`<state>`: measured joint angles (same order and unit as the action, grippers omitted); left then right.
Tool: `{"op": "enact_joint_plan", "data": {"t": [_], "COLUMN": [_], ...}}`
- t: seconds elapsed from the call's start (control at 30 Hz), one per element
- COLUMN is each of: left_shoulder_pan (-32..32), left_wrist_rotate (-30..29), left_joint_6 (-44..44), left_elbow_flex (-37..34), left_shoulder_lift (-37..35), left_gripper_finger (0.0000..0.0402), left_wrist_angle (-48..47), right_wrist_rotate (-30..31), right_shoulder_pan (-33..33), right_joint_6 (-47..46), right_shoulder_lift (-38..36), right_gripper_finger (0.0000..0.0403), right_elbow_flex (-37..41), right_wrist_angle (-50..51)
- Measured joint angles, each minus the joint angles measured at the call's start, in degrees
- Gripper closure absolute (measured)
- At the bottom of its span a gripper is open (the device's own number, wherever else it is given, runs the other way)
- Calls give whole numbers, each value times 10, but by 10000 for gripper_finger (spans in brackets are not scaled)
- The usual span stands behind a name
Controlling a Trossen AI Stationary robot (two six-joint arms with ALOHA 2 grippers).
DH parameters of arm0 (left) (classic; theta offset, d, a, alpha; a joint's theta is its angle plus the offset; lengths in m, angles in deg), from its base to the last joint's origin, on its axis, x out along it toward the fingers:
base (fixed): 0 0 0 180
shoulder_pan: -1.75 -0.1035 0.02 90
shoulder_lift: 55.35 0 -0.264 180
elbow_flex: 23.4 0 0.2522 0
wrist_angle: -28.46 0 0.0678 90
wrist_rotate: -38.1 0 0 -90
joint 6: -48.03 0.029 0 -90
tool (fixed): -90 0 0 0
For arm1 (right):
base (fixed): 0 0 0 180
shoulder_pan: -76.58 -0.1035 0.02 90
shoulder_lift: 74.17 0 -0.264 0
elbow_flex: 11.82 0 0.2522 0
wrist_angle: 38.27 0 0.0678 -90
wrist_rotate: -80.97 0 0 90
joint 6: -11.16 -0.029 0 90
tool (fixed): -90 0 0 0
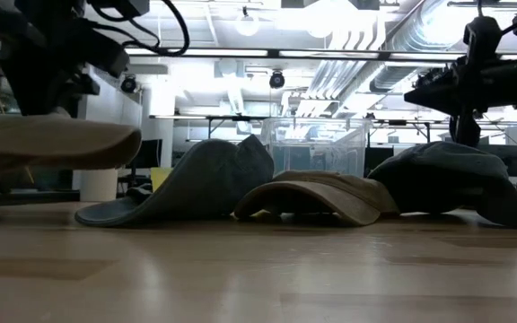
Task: Pick & Place hat
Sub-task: Put the left brown cap into the transparent bin
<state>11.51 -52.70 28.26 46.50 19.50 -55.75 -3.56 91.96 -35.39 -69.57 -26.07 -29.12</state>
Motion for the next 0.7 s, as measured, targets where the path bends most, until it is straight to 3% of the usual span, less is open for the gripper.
{"op": "enact_joint_plan", "data": {"t": [0.13, 0.33, 0.53, 0.7], "left_shoulder_pan": [0, 0, 0, 0], "left_wrist_rotate": [-11, -31, -34, -34], "left_joint_6": [0, 0, 0, 0], "left_elbow_flex": [21, 57, 82, 88], "left_shoulder_lift": [0, 0, 0, 0], "left_gripper_finger": [401, 401, 401, 401], "left_wrist_angle": [-25, -52, -52, -50], "right_wrist_rotate": [-5, -27, -68, -112], "right_shoulder_pan": [0, 0, 0, -1], "right_joint_6": [-7, 61, 242, 407], "right_shoulder_lift": [0, 0, 26, 109], "right_gripper_finger": [402, 400, 374, 335], "right_elbow_flex": [0, -10, -62, -125], "right_wrist_angle": [0, 2, 0, 1]}}
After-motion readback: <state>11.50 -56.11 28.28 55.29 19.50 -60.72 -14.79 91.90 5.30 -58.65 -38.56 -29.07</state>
